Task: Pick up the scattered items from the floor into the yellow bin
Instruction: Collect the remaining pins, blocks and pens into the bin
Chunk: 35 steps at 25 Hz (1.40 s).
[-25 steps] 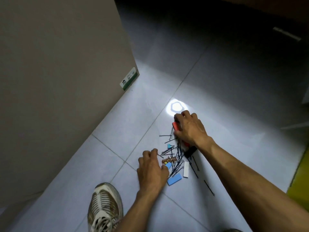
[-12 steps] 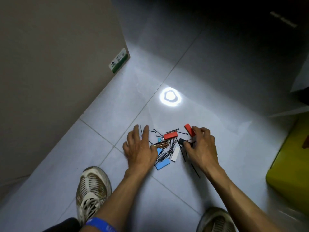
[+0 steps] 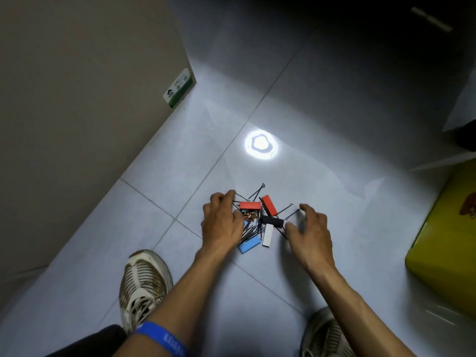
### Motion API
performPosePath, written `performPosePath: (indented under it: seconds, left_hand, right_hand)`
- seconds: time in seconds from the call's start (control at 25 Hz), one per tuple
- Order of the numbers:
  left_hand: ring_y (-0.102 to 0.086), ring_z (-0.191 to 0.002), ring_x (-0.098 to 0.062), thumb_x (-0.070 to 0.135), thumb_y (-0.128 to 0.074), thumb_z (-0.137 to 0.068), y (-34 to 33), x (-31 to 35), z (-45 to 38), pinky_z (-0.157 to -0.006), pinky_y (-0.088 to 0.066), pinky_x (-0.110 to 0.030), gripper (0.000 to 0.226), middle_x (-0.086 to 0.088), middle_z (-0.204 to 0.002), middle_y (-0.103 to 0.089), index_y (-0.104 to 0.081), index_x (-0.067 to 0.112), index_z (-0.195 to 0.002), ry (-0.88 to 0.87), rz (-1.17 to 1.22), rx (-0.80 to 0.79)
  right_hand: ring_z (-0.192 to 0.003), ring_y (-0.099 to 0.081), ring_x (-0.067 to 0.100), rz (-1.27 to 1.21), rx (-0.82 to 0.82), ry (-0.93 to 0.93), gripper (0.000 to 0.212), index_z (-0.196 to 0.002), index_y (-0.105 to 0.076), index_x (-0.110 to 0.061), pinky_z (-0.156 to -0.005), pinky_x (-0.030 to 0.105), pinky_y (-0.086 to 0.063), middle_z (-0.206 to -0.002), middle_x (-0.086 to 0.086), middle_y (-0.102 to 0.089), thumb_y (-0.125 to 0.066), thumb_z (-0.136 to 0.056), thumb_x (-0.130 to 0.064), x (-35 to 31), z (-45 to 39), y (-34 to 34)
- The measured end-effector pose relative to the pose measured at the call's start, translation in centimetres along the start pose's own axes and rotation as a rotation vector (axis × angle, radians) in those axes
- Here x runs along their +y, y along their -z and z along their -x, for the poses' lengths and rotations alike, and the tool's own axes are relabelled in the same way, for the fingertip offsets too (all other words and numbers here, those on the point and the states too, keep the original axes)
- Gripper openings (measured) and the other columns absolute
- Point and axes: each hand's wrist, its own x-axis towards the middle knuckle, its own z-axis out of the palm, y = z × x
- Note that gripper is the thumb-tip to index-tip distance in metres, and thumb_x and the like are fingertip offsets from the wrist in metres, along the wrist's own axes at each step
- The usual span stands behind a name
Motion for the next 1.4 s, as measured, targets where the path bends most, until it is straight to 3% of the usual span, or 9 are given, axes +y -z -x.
performPosePath:
  seconds: [0.12, 0.32, 0.52, 0.64, 0.84, 1.0, 1.12, 1.28, 1.4]
  left_hand:
    - [-0.028, -0.126, -0.031, 0.029, -0.036, -0.097, -0.9, 1.4, 0.6, -0.112, -0.029, -0.043, 0.052, -0.002, -0.142, -0.029, -0.030, 0.032, -0.149, 0.131, 0.000, -0.119]
    - [-0.035, -0.131, -0.030, 0.030, -0.031, -0.102, -3.3, 3.1, 1.6, -0.116, -0.019, -0.035, 0.049, -0.002, -0.141, -0.034, -0.029, 0.033, -0.151, 0.251, 0.285, -0.193]
    - [-0.053, -0.120, -0.022, 0.018, -0.039, -0.103, -3.6, 3.3, 1.4, -0.106, -0.041, -0.032, 0.027, -0.007, -0.126, -0.045, -0.056, 0.019, -0.123, 0.284, 0.652, -0.084]
    - [-0.058, -0.112, -0.019, 0.020, -0.040, -0.103, -4.1, 3.5, 1.7, -0.100, -0.046, -0.033, 0.024, -0.010, -0.123, -0.057, -0.059, 0.017, -0.116, 0.306, 0.733, -0.065]
    - [-0.059, -0.111, -0.021, 0.022, -0.037, -0.104, -3.0, 5.3, 2.9, -0.100, -0.047, -0.038, 0.023, -0.009, -0.118, -0.061, -0.059, 0.018, -0.112, 0.264, 0.737, -0.029]
    - [-0.058, -0.117, -0.017, 0.026, -0.037, -0.104, -0.4, 10.8, 5.4, -0.104, -0.046, -0.037, 0.028, -0.002, -0.125, -0.060, -0.057, 0.021, -0.123, 0.134, 0.790, -0.044]
    - [-0.058, -0.113, -0.020, 0.028, -0.036, -0.104, 1.1, 16.7, 7.8, -0.100, -0.047, -0.041, 0.027, -0.006, -0.121, -0.059, -0.056, 0.020, -0.119, 0.008, 0.769, -0.067]
    - [-0.058, -0.108, -0.017, 0.029, -0.036, -0.103, 1.1, 26.8, 13.9, -0.092, -0.049, -0.033, 0.025, -0.007, -0.119, -0.058, -0.057, 0.021, -0.116, -0.210, 0.783, -0.187]
    - [-0.056, -0.111, -0.022, 0.031, -0.039, -0.102, -1.4, 33.6, 17.9, -0.098, -0.047, -0.042, 0.027, -0.007, -0.121, -0.058, -0.057, 0.021, -0.119, -0.348, 0.735, -0.273]
  right_hand:
    - [-0.125, -0.047, 0.029, -0.187, -0.100, -0.089, 0.056, -0.144, -0.036, -0.025, -0.107, 0.037, -0.037, -0.143, 0.006, -0.033, -0.053, -0.092, -0.035, -0.5, 2.0, -1.3]
    - [-0.127, -0.047, 0.021, -0.418, -0.153, -0.074, 0.054, -0.150, -0.030, -0.024, -0.112, 0.035, -0.034, -0.140, 0.004, -0.035, -0.044, -0.098, -0.021, -5.2, 1.4, -4.3]
    - [-0.112, -0.055, 0.016, -0.641, -0.122, -0.151, 0.030, -0.128, -0.054, -0.021, -0.096, 0.023, -0.040, -0.123, 0.004, -0.050, -0.042, -0.101, -0.015, -5.9, 1.0, -5.9]
    - [-0.109, -0.060, 0.017, -0.709, -0.078, -0.182, 0.024, -0.117, -0.061, -0.014, -0.094, 0.026, -0.045, -0.117, 0.006, -0.062, -0.043, -0.102, -0.016, -5.9, 0.9, -6.7]
    - [-0.102, -0.065, 0.015, -0.812, -0.065, -0.146, 0.021, -0.109, -0.062, -0.016, -0.087, 0.026, -0.050, -0.106, 0.003, -0.069, -0.043, -0.102, -0.017, -5.8, 1.5, -5.1]
    - [-0.104, -0.065, 0.024, -0.927, -0.033, -0.063, 0.021, -0.110, -0.061, -0.012, -0.091, 0.036, -0.051, -0.106, 0.011, -0.068, -0.042, -0.103, -0.018, -7.0, 3.4, 0.6]
    - [-0.103, -0.066, 0.027, -0.972, 0.029, 0.039, 0.021, -0.114, -0.060, -0.016, -0.090, 0.044, -0.053, -0.109, 0.009, -0.068, -0.045, -0.102, -0.026, -7.7, 5.5, 8.0]
    - [-0.104, -0.065, 0.029, -1.023, 0.219, 0.121, 0.027, -0.120, -0.057, -0.015, -0.088, 0.047, -0.053, -0.113, 0.011, -0.067, -0.045, -0.101, -0.030, -5.2, 9.2, 19.4]
    - [-0.104, -0.063, 0.031, -1.077, 0.377, 0.116, 0.031, -0.121, -0.056, -0.012, -0.089, 0.048, -0.052, -0.115, 0.012, -0.065, -0.044, -0.101, -0.033, -0.9, 10.7, 26.1]
